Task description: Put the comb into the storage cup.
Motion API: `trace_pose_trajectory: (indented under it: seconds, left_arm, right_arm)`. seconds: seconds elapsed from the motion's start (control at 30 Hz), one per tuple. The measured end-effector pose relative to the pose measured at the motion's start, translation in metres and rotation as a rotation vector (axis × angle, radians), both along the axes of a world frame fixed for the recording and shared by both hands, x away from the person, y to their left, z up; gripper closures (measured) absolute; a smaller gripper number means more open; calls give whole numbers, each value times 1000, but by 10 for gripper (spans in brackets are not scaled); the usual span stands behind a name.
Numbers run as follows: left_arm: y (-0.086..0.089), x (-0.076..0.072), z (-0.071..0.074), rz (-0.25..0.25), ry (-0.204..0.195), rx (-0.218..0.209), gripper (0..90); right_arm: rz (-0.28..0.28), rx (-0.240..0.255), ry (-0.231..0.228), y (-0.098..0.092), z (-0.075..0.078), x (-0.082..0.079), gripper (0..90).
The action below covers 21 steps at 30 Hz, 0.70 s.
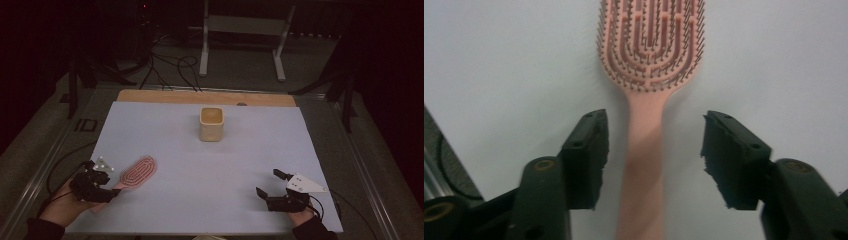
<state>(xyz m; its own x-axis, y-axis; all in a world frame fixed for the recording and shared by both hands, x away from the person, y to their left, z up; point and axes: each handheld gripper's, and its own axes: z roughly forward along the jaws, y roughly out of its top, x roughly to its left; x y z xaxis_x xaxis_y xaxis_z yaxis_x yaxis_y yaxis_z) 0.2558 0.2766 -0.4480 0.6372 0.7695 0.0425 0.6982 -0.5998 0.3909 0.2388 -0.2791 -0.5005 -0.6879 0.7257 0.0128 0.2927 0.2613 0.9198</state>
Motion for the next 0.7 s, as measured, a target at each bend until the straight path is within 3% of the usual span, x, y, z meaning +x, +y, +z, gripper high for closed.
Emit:
trace_pose_trajectory:
  seconds: [0.2, 0.23, 0.3, 0.7]
  left_arm:
    - [-2, 4, -3, -8, 32, -13, 143]
    - [-2, 5, -4, -17, 47, -21, 140]
    - [-2, 8, -6, -30, 84, -33, 46]
    - [-6, 18, -12, -66, 147, 20, 12]
  right_arm:
    - [0, -1, 1, 0, 0, 0, 93]
    - [0, 1, 6, 0, 0, 0, 93]
    - [0, 0, 8, 0, 0, 0, 93]
    - [0, 1, 9, 0, 0, 0, 93]
